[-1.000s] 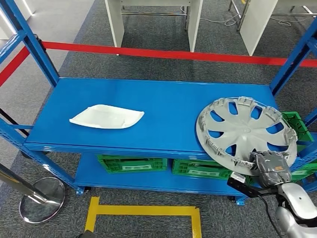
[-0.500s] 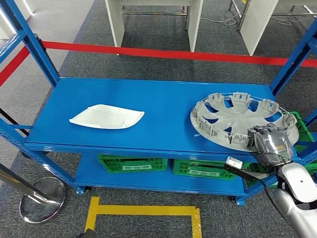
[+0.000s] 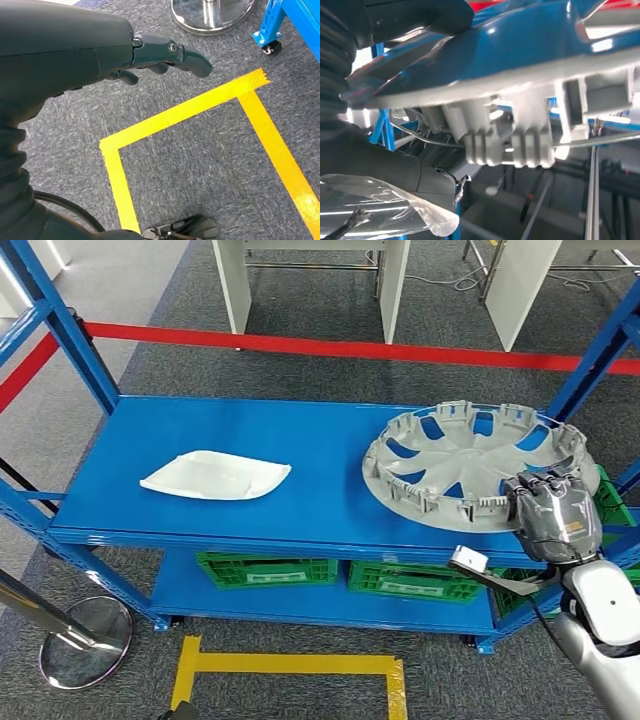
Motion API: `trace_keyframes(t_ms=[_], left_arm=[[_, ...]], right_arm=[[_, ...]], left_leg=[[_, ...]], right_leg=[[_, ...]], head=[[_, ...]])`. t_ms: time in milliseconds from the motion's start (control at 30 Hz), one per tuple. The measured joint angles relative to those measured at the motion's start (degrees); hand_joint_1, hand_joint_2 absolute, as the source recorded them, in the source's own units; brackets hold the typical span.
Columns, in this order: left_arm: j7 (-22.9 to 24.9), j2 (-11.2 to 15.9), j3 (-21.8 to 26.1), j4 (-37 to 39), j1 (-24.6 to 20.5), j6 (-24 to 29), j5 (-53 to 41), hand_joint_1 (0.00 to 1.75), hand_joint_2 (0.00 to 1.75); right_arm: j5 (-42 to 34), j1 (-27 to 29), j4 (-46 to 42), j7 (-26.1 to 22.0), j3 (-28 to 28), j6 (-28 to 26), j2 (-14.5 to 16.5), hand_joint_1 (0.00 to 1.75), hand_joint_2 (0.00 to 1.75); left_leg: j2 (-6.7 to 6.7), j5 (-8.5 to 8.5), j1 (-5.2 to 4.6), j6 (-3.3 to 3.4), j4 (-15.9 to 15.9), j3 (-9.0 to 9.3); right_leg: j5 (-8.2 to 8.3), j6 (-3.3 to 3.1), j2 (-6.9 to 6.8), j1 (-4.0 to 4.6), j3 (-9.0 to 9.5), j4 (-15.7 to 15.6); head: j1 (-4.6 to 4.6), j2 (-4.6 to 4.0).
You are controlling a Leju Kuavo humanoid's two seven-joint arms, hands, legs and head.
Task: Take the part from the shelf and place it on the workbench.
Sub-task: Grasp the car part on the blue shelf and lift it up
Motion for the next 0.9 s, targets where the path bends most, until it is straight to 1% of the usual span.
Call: trace_keyframes(t_ms=[200,333,433,600,900], left_arm=[[0.21,-0.33,0.0,0.05,0.03,0.01,-0.02,0.0,1.75],[0.28,-0.45,0.0,0.07,0.04,0.01,-0.13,0.0,1.75],[0.29,-0.45,0.0,0.08,0.04,0.02,-0.32,0.0,1.75],[0.09,-0.45,0.0,0.08,0.04,0.07,-0.4,0.0,1.75],[-0.17,-0.45,0.0,0.08,0.04,0.42,0.22,0.0,1.75]], right_arm=[[1.28,0.69,-2.05,0.88,-0.4,-2.96,0.25,1.75,1.75],[2.54,1.24,-3.64,0.99,-1.62,-6.21,0.72,1.75,1.75],[4.15,1.37,-4.67,0.8,-2.45,-7.55,0.9,1.75,1.75],[5.45,1.62,-5.83,0.33,-2.98,-8.4,0.99,1.75,1.75],[5.14,2.28,-8.21,-0.69,-2.83,-9.24,1.11,1.75,1.75]], left_leg=[[0.0,0.0,0.0,0.0,0.0,-0.04],[0.0,0.0,0.0,0.0,0.0,-0.06],[0.0,0.0,0.0,0.0,0.0,-0.06],[0.0,0.0,0.0,0.0,0.0,-0.07],[0.0,0.0,0.0,0.0,0.0,-0.08]], right_leg=[[0.0,0.0,0.0,0.0,-0.04,0.0],[0.0,0.0,0.0,0.0,-0.06,0.0],[0.0,0.0,0.0,0.0,-0.07,0.0],[0.0,0.0,0.0,0.0,-0.07,0.0],[0.0,0.0,0.0,0.0,-0.08,0.0]], head=[[0.0,0.0],[0.01,0.0],[-0.01,0.0],[0.0,0.0],[-0.01,0.0]])
